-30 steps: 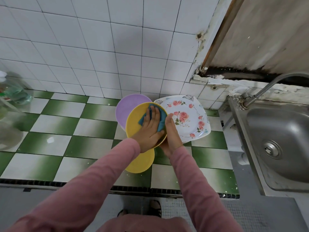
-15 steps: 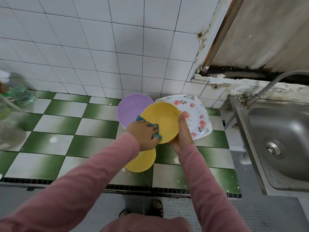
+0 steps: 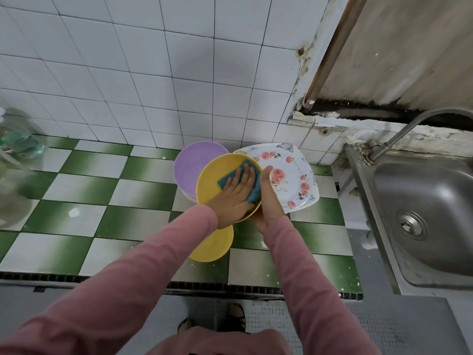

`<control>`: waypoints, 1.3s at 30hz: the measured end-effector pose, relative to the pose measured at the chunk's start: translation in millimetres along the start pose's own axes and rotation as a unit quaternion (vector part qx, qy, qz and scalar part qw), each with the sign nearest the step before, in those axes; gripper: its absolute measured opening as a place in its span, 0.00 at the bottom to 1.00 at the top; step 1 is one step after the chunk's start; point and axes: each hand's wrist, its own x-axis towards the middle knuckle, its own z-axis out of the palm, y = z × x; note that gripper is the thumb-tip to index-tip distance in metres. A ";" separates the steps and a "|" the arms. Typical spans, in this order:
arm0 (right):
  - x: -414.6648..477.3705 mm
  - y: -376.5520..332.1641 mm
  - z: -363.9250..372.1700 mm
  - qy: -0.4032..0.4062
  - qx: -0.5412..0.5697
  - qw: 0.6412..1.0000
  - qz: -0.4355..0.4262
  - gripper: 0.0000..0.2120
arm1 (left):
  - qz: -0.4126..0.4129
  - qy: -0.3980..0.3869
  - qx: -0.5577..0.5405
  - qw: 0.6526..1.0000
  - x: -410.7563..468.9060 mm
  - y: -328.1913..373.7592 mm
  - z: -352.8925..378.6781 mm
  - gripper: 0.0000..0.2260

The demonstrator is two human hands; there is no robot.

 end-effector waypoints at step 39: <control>-23.0 -41.3 -13.1 0.064 0.264 0.962 -0.032 0.14 | -0.192 0.215 -0.779 0.557 -39.3 -32.5 -0.1 0.23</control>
